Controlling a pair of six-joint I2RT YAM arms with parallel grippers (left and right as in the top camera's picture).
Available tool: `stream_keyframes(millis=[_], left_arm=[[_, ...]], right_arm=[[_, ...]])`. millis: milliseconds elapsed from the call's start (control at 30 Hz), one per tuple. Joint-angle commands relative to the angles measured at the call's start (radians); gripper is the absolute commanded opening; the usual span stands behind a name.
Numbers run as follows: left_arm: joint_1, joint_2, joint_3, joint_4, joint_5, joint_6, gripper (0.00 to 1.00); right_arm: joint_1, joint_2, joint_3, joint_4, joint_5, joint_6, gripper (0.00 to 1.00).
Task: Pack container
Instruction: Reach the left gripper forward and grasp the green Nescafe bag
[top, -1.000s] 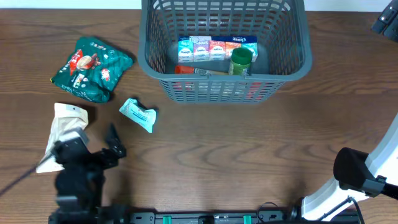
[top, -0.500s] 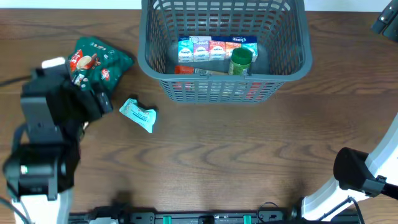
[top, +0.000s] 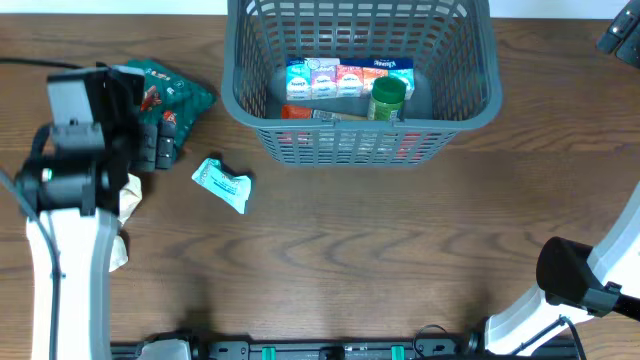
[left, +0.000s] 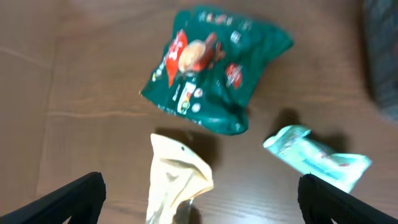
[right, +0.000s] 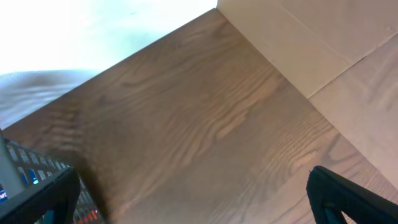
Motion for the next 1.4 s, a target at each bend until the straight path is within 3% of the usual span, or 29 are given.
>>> stream_keyframes(millis=[0, 233, 433, 633, 1100, 1367], left_arm=[[0.044, 0.052, 0.020, -0.003, 0.005, 0.051, 0.98], [0.133, 0.193, 0.120, -0.031, 0.167, 0.097, 0.98], [0.145, 0.355, 0.271, -0.065, 0.173, 0.208, 0.98], [0.145, 0.515, 0.397, -0.099, 0.173, 0.225, 0.98], [0.154, 0.711, 0.432, -0.102, 0.207, 0.348, 0.98], [0.155, 0.780, 0.432, -0.029, 0.233, 0.409, 0.98]], right_arm=[[-0.005, 0.003, -0.001, -0.004, 0.001, 0.013, 0.99], [-0.005, 0.003, -0.001, -0.004, 0.001, 0.013, 0.99], [-0.005, 0.003, -0.001, -0.004, 0.001, 0.013, 0.99], [-0.005, 0.003, -0.001, -0.004, 0.001, 0.013, 0.99], [-0.005, 0.003, -0.001, -0.004, 0.001, 0.013, 0.99], [-0.005, 0.003, -0.001, -0.004, 0.001, 0.013, 0.99]])
